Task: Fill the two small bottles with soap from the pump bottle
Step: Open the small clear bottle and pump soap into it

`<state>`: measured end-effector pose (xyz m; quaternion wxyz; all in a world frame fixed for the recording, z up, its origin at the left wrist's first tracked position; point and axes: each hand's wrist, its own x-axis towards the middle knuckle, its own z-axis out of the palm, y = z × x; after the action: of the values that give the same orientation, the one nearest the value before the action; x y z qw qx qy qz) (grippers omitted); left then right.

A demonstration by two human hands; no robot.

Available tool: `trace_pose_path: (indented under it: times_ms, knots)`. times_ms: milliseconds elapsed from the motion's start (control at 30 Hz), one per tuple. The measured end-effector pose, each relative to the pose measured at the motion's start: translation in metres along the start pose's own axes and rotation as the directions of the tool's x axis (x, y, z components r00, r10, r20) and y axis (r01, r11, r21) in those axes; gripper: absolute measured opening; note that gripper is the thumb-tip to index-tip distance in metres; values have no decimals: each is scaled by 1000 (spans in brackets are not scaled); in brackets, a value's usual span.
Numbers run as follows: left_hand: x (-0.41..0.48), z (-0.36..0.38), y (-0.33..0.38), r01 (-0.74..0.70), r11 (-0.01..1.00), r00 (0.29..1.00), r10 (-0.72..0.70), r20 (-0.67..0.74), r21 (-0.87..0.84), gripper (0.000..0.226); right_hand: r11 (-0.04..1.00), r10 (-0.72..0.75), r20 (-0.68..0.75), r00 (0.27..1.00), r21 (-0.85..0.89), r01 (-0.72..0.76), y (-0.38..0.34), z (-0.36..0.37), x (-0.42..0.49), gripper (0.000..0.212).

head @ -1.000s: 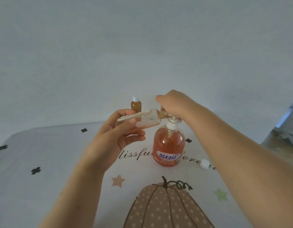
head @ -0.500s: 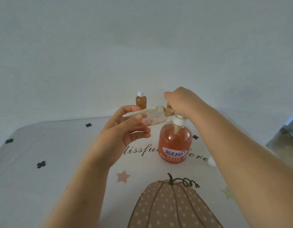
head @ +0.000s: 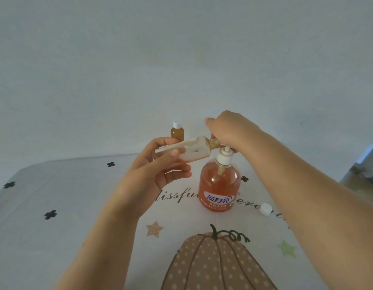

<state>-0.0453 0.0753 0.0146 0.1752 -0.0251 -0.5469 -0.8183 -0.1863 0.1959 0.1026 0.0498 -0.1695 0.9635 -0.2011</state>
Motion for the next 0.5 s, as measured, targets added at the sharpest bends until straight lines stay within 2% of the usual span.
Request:
trace_pose_path:
  times_ms: [100,267,500]
  knots:
    - [0,1,1,-5,1000,1000,5,4,7,19,999,-21,-6,1000,-39,20,0,-2,-1,42]
    - [-1,0,1,3,1000,1000,-3,2,9,19,1000,-16,25,1000,-6,16,-2,-1,-1,39]
    - [1,-4,-1,16,999,1000,-16,-6,52,21,996,-89,48,995,-23,90,5,13,1,32]
